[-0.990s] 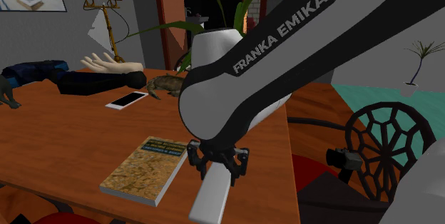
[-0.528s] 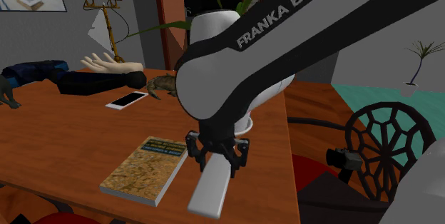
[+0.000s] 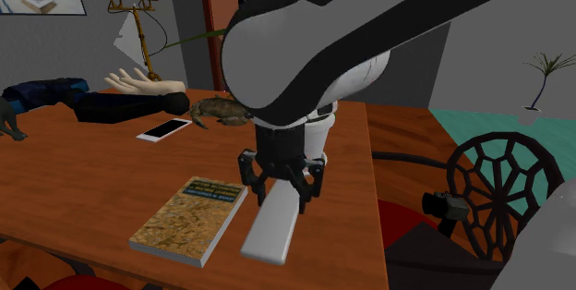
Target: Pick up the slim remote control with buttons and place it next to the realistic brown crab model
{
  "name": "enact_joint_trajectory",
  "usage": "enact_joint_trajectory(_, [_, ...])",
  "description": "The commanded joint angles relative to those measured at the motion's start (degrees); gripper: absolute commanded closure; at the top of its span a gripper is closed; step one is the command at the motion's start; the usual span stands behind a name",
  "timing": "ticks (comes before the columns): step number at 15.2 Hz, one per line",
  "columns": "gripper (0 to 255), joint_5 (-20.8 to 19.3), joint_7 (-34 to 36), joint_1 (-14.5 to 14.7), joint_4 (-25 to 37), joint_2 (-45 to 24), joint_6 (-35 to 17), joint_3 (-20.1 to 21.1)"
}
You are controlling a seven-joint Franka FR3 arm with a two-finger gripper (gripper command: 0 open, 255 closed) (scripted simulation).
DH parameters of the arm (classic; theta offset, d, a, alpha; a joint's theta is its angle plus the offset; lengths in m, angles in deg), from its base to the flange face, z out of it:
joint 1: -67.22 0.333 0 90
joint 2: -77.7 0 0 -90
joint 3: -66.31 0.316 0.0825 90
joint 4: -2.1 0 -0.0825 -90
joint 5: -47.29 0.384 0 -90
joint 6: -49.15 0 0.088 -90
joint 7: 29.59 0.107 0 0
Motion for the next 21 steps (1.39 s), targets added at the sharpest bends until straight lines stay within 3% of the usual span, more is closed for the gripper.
enact_joint_trajectory(1, [255,-0.2,0.0,0.1,1.1,1.1,2.2,-0.6])
enact_joint_trajectory(17, [255,-2.5,0.2,-0.4,10.3,4.9,15.1,-4.1])
enact_joint_trajectory(21, [255,-5.3,1.2,-3.8,17.5,-5.2,12.2,-2.1])
